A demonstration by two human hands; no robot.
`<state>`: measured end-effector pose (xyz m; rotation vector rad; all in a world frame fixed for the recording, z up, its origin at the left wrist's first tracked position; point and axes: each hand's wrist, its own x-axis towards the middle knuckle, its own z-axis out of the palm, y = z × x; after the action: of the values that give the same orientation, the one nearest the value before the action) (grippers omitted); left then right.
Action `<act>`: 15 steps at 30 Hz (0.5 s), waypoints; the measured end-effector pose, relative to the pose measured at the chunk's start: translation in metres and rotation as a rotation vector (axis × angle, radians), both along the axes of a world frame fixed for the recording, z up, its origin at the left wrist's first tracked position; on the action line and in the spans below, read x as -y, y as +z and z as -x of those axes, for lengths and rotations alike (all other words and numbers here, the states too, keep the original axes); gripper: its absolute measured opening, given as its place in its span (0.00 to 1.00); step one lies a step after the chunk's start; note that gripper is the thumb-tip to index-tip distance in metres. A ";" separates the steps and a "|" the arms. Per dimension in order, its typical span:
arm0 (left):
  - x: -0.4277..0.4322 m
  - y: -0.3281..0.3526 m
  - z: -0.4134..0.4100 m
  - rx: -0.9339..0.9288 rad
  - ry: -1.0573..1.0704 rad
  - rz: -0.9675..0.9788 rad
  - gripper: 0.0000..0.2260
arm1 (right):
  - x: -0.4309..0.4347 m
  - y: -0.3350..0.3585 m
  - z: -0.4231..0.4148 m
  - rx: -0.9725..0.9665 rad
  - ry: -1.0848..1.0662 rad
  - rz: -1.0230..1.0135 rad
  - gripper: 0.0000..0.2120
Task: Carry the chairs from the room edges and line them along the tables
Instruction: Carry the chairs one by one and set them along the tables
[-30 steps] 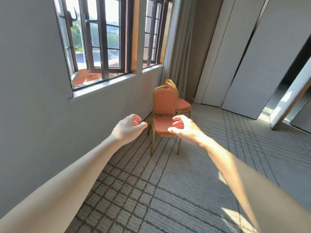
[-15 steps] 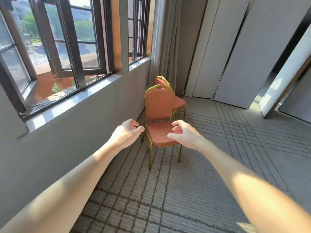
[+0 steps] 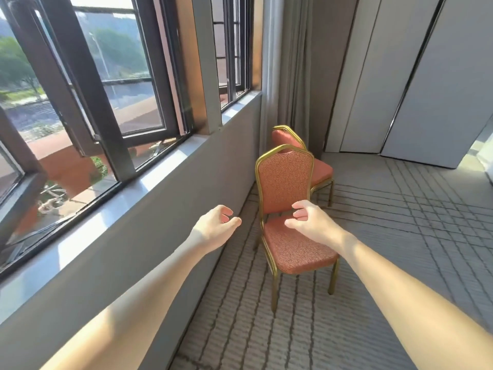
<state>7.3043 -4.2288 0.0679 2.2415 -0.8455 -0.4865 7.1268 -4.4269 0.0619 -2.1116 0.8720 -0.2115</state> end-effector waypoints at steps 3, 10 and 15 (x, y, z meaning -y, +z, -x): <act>0.034 0.003 -0.054 0.009 0.038 -0.011 0.16 | 0.045 0.000 -0.058 -0.011 0.023 0.006 0.29; 0.112 -0.014 -0.169 -0.080 0.039 -0.044 0.14 | 0.130 -0.018 -0.177 -0.095 0.080 0.034 0.27; 0.186 -0.033 -0.249 -0.056 -0.038 -0.015 0.15 | 0.190 -0.038 -0.252 -0.169 0.034 0.060 0.28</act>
<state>7.5537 -4.4152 0.0349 2.2183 -0.8600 -0.5729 7.3792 -4.6166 0.0240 -2.2227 0.9368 -0.0422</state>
